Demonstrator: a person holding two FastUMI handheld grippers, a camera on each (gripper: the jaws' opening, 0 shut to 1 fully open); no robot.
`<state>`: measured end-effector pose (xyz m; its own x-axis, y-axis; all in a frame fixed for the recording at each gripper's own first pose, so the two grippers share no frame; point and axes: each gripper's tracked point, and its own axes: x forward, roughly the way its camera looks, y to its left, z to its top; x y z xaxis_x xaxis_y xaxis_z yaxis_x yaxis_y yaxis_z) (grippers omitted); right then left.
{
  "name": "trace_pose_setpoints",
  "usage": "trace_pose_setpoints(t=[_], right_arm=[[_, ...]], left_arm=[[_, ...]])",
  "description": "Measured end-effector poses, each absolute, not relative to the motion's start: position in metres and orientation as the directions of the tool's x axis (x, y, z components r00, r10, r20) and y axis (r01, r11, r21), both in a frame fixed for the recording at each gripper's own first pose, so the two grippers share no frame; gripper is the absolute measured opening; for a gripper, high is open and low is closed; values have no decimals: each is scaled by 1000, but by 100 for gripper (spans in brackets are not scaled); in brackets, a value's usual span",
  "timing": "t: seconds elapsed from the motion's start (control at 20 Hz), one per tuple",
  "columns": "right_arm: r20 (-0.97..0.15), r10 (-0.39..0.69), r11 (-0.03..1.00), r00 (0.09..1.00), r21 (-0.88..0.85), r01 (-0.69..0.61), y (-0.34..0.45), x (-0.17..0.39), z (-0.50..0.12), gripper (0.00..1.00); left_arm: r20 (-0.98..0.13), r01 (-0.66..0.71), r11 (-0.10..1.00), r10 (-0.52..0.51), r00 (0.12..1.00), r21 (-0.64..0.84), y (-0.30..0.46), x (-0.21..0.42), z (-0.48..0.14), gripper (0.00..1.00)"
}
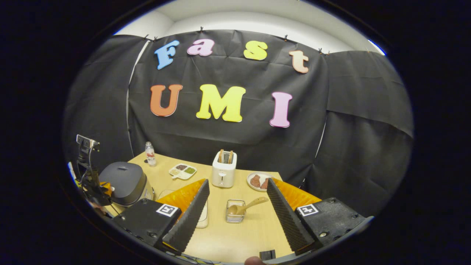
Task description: Close the left gripper, press the button to open the rice cooker; take a wooden spoon from the chopstick holder with the right hand, scoop a spoonful of rice and pour it into the rice cooker, then put the wooden spoon back into the chopstick holder.
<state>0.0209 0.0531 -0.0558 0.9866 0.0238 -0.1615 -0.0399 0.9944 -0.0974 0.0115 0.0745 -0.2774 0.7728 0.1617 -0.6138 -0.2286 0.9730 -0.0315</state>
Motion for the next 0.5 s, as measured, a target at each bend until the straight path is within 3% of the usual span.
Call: trace_pose_setpoints(t=[0.3, 0.5], right_arm=[[-168, 36, 994, 985, -98, -53, 56, 23, -58, 100], [-115, 29, 994, 993, -101, -41, 52, 21, -45, 100]], left_arm=[[-622, -208, 978, 156, 768, -11, 75, 10, -279, 2], [-530, -207, 977, 201, 824, 50, 79, 19, -255, 1]])
